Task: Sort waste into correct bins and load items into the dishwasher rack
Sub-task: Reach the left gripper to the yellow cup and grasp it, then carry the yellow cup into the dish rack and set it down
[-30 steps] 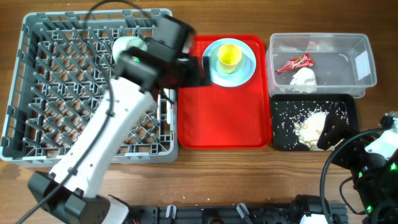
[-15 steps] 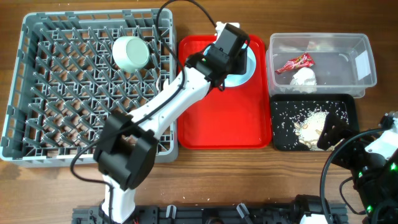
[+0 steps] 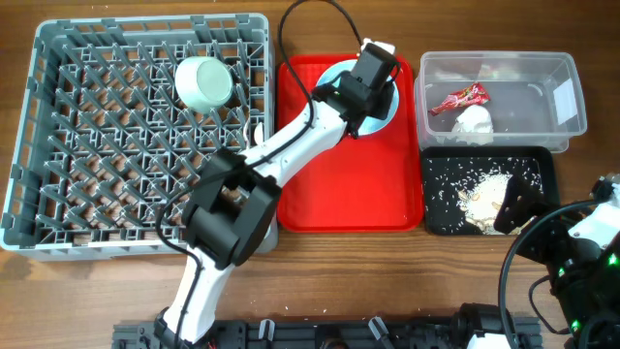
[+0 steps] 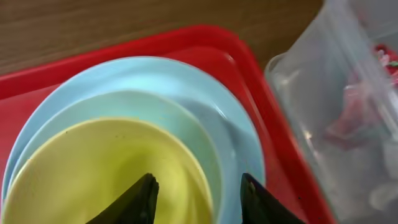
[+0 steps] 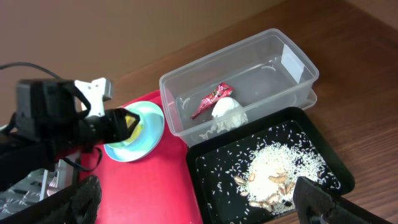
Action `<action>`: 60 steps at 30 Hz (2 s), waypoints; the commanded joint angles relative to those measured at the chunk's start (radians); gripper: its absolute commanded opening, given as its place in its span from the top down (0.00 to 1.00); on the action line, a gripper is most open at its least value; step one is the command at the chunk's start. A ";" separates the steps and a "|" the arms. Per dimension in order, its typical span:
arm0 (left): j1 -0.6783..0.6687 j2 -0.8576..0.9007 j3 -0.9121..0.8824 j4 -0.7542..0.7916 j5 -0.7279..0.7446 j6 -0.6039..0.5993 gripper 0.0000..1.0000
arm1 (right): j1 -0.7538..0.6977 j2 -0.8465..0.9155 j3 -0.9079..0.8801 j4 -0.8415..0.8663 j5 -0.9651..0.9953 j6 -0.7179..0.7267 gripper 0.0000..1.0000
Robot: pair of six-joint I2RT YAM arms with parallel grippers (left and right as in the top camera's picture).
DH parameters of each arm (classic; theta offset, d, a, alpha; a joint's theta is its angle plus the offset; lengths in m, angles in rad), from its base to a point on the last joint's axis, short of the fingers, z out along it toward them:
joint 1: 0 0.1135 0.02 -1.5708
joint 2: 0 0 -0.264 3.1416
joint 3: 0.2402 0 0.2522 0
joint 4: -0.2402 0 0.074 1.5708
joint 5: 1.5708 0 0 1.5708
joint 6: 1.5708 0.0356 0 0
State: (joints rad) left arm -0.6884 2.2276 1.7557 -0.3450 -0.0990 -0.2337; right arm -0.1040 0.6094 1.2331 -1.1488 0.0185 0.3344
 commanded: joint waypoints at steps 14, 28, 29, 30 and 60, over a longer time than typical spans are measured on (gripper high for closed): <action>0.037 -0.550 0.077 -0.348 0.164 -0.048 0.96 | -0.002 -0.005 0.003 0.003 -0.013 -0.017 0.00; 0.715 -0.579 -0.062 -1.028 1.251 0.390 0.96 | -0.002 -0.005 0.003 0.003 -0.013 -0.017 0.00; 0.738 -0.573 -0.103 -1.029 1.287 0.433 0.96 | -0.002 -0.005 0.003 0.003 -0.013 -0.017 0.00; 0.746 -0.566 -0.140 -1.028 1.318 0.472 0.96 | -0.002 -0.005 0.003 0.003 -0.013 -0.017 0.00; 0.848 -0.165 -0.319 -0.766 1.272 0.451 0.96 | -0.002 -0.005 0.003 0.003 -0.013 -0.017 0.00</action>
State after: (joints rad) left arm 0.1528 2.0075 1.4456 -1.1172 1.2446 0.2157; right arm -0.1040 0.6094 1.2331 -1.1484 0.0185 0.3344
